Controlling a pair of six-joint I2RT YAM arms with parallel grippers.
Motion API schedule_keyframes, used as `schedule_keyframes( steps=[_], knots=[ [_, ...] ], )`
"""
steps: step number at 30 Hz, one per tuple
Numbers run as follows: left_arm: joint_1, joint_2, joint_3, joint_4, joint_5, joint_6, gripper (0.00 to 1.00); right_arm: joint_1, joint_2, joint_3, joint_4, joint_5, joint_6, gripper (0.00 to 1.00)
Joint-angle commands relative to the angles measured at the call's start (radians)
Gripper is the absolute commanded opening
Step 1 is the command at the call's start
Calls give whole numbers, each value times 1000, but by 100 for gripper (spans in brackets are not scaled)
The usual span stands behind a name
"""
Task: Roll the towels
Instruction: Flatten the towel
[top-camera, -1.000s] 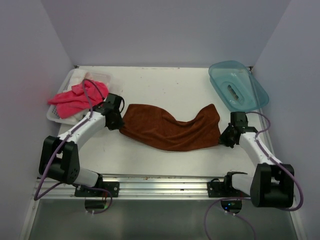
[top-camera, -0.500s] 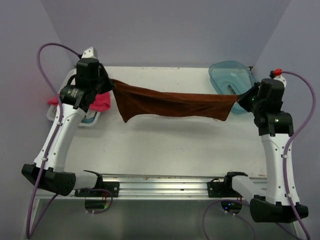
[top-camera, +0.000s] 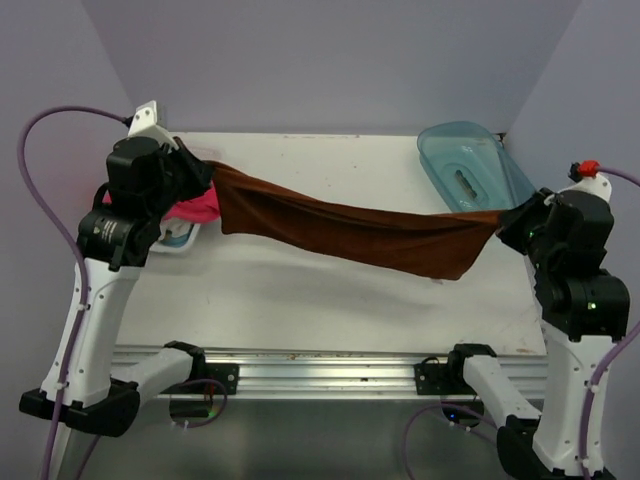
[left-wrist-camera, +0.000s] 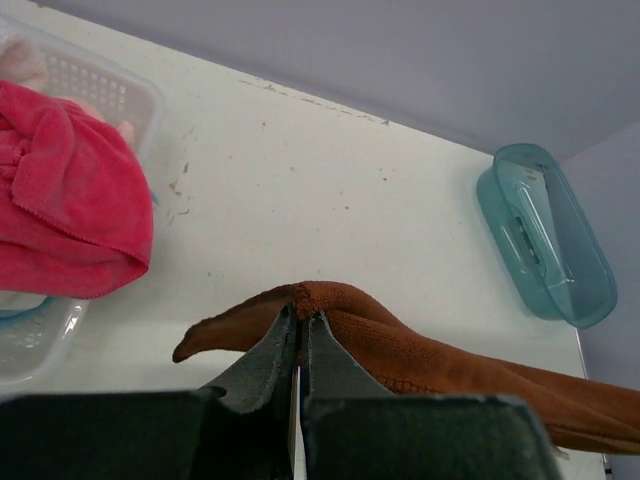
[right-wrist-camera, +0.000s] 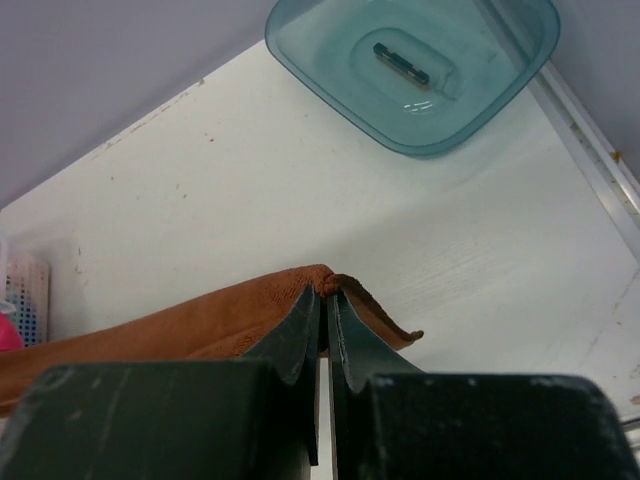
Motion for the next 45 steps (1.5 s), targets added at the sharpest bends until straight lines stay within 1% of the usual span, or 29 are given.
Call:
schedule_keyframes(
  steps=[1, 7, 13, 15, 17, 18, 19, 21, 22, 23, 24, 25, 26, 28, 29, 31, 32, 33, 34, 35, 37, 38, 40, 41, 42, 43, 45],
  knots=[
    [8, -79, -4, 22, 38, 33, 0, -3, -65, 99, -103, 57, -73, 0],
    [7, -191, 56, -35, 46, 41, 0, 0, -149, 189, -241, 103, -79, 0],
    [7, -275, 84, -131, 64, 42, 0, 0, -226, 231, -334, 129, -58, 0],
    [7, -295, 64, -160, 64, 36, 0, -2, -235, 222, -351, 128, -56, 0],
    [7, -304, 29, -165, 49, 29, 0, -2, -246, 162, -331, 102, -49, 0],
    [7, -304, -14, -164, 32, 12, 0, 0, -247, 130, -315, 91, -44, 0],
    [7, -298, -39, -159, 26, 6, 0, 0, -243, 55, -279, 80, -42, 0],
    [7, -258, -110, -142, 12, -8, 0, -2, -229, -26, -239, 62, -33, 0],
    [7, -240, -138, -130, 11, -7, 0, 0, -217, -103, -217, 62, -29, 0],
    [7, -193, -160, -109, 9, -5, 0, 0, -195, -143, -163, 59, -19, 0],
    [8, -166, -213, -89, 6, -1, 0, 0, -181, -183, -126, 55, -16, 0],
    [7, -142, -243, -66, 8, 1, 0, 0, -166, -256, -89, 55, -15, 0],
    [7, -87, -269, -17, 6, 1, 0, 0, -123, -287, -12, 48, -10, 0],
    [7, -25, -327, 29, 6, 1, 0, 0, -60, -370, 101, 28, -19, 0],
    [7, 39, -339, 72, 6, 1, 0, -2, 26, -387, 125, 40, -22, 0],
    [8, 107, -356, 106, -3, 4, 0, 0, 114, -428, 180, 71, -24, 0],
    [8, 171, -353, 134, -6, 6, 0, 0, 154, -435, 239, 77, -19, 0],
    [8, 205, -343, 146, -6, 9, 0, 0, 237, -436, 263, 83, -13, 0],
    [8, 237, -332, 157, -3, 10, 0, -2, 272, -441, 316, 88, -3, 0],
    [10, 300, -318, 175, -5, 12, 0, 0, 308, -433, 332, 88, 5, 0],
    [13, 361, -268, 185, -1, 21, 0, 0, 406, -412, 379, 83, 16, 0],
    [21, 418, -249, 188, 3, 21, 0, 0, 440, -404, 398, 89, 17, 0],
    [31, 472, -194, 192, 24, 27, 0, -2, 527, -352, 409, 89, 22, 0],
    [44, 519, -159, 189, 35, 33, 0, 0, 553, -312, 412, 82, 27, 0],
    [50, 541, -139, 185, 35, 35, 0, 0, 573, -312, 415, 71, 27, 0],
    [59, 561, -120, 177, 49, 38, 0, -2, 607, -276, 410, 59, 28, 0],
    [84, 601, -84, 162, 64, 50, 0, 0, 618, -252, 409, 45, 25, 0]
  ],
)
